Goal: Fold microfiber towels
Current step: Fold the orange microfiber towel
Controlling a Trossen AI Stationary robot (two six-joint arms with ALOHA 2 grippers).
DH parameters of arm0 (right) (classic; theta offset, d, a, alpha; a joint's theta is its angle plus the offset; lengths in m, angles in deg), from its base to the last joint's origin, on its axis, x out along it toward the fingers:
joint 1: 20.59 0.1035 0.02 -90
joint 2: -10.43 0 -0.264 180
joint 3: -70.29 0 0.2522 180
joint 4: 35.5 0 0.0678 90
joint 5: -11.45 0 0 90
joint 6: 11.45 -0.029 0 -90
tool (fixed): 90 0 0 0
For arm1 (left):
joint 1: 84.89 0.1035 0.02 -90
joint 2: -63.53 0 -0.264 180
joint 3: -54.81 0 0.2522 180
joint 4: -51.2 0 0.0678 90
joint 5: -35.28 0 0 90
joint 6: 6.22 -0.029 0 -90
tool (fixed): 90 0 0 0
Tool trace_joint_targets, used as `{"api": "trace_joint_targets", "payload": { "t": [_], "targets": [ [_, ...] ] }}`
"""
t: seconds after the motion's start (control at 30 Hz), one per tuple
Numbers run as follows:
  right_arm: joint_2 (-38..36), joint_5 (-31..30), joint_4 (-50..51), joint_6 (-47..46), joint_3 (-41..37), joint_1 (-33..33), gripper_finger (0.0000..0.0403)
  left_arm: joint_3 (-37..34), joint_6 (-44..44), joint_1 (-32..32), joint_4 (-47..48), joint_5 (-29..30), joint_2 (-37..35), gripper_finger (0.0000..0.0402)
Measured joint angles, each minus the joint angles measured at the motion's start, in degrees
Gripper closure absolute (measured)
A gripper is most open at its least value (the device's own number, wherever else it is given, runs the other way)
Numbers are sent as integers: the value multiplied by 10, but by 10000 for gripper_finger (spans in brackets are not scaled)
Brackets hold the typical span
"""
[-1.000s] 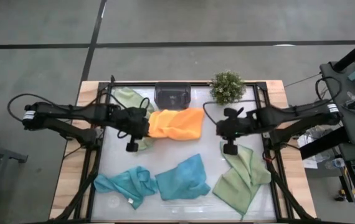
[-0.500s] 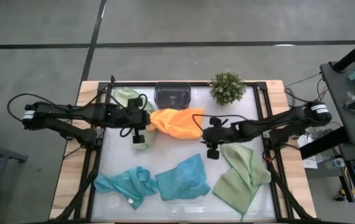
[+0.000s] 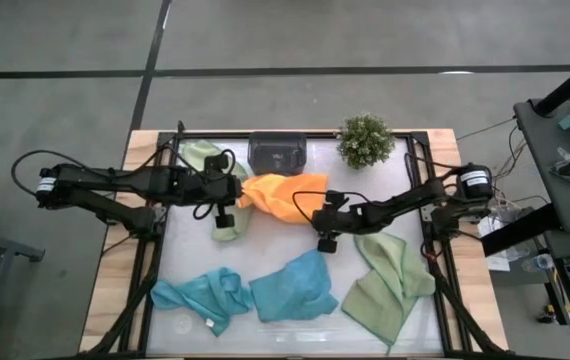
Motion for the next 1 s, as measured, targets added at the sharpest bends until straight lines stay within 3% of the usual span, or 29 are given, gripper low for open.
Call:
{"api": "trace_joint_targets", "payload": {
  "t": [0.13,0.2,0.33,0.4,0.5,0.57,0.63,0.8,0.9,1.0],
  "targets": [
    [8,20,1,7,0,-4,342,0,13,0,0,0,1,402],
    [1,63,4,12,0,-4,379,0,27,0,0,-5,2,402],
    [-36,218,1,24,0,-2,390,-3,34,-4,0,-99,2,402],
    [-55,258,0,33,0,-1,393,-6,30,-6,0,-152,2,402],
    [-84,218,-8,31,0,-9,394,-16,32,-7,0,-146,2,402],
    [-98,131,-4,0,0,-20,393,-24,47,-6,3,-97,3,402],
    [-107,90,23,-20,0,-38,387,-34,64,-6,3,-43,5,402],
    [-100,174,45,-74,-1,-76,340,-75,79,-6,-4,-14,5,402],
    [-91,154,55,-73,-1,-92,299,-96,103,-6,-15,-10,7,402],
    [-94,105,57,-87,-1,-110,262,-109,130,-5,-14,33,8,402]
  ]
}}
